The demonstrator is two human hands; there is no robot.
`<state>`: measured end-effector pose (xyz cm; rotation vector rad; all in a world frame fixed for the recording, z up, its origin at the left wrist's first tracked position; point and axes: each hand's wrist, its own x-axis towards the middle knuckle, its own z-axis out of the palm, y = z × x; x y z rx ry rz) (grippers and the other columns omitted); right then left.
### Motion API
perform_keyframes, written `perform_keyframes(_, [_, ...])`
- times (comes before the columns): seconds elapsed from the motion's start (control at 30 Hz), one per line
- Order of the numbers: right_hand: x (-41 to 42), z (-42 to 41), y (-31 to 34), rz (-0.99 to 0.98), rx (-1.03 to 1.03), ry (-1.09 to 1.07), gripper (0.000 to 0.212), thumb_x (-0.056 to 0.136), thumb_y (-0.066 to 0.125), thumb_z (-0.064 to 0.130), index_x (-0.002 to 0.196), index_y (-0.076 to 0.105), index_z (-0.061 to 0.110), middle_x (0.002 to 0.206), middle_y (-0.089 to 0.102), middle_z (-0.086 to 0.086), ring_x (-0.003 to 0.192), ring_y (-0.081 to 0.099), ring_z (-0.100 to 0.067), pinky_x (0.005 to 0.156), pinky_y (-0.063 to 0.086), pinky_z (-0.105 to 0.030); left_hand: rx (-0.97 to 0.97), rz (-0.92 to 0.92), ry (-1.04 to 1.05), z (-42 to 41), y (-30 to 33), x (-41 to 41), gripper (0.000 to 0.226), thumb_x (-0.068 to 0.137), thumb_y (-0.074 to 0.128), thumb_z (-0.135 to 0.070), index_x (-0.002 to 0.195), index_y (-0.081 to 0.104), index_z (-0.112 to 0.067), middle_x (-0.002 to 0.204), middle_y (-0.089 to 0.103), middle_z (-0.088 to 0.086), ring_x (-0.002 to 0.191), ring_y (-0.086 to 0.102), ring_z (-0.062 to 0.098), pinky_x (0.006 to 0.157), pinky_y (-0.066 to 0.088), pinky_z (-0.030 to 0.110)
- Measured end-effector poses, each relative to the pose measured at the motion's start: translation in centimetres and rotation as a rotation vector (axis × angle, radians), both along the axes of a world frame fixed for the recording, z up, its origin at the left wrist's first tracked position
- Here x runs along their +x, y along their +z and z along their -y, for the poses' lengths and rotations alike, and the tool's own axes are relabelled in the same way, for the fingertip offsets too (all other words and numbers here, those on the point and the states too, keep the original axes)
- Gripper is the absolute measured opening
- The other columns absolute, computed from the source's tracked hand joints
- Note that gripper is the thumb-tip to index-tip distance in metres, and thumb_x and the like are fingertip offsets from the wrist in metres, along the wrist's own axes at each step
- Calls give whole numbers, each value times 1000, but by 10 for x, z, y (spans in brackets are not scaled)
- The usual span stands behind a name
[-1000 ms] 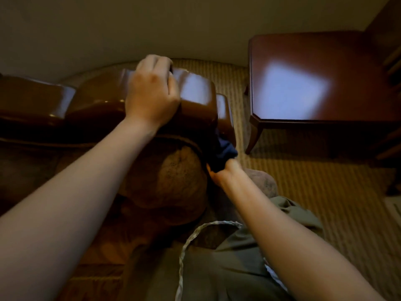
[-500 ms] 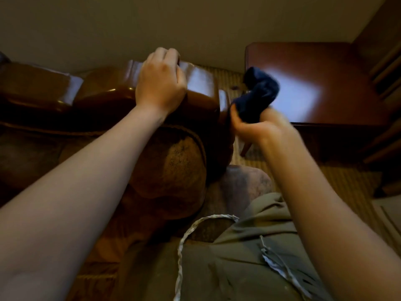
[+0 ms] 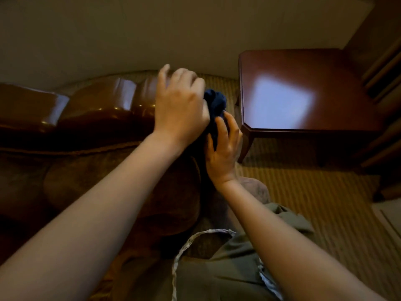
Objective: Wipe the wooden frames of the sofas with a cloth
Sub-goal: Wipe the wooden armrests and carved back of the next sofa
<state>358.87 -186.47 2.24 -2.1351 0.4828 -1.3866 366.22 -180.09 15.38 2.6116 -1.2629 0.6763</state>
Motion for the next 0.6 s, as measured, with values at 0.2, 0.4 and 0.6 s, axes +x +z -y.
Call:
perform_keyframes(0.2, [-13,19,-29,16,-14,271,46,93,49,36,131,24,24,135,27,-11,126,32,-33,111,26,-23,158,34,7,7,-16,-3,40,82,37,-30,99,66,-9,112,65,9,111,55,30,93,38,42])
perform_keyframes(0.4, [-55,26,-94,-438,583,298,71,84,69,17,142,30,4,150,25,-14,135,25,-16,111,27,-24,119,68,64,12,-15,-5,39,82,38,-28,98,69,-9,115,65,8,113,56,27,91,39,40])
perform_keyframes(0.6, [-32,77,-106,-395,1041,293,56,86,59,13,137,39,0,132,50,-15,114,46,-13,82,37,-1,123,36,221,40,-18,-12,44,84,34,-32,106,66,-11,128,58,8,123,48,27,95,34,43])
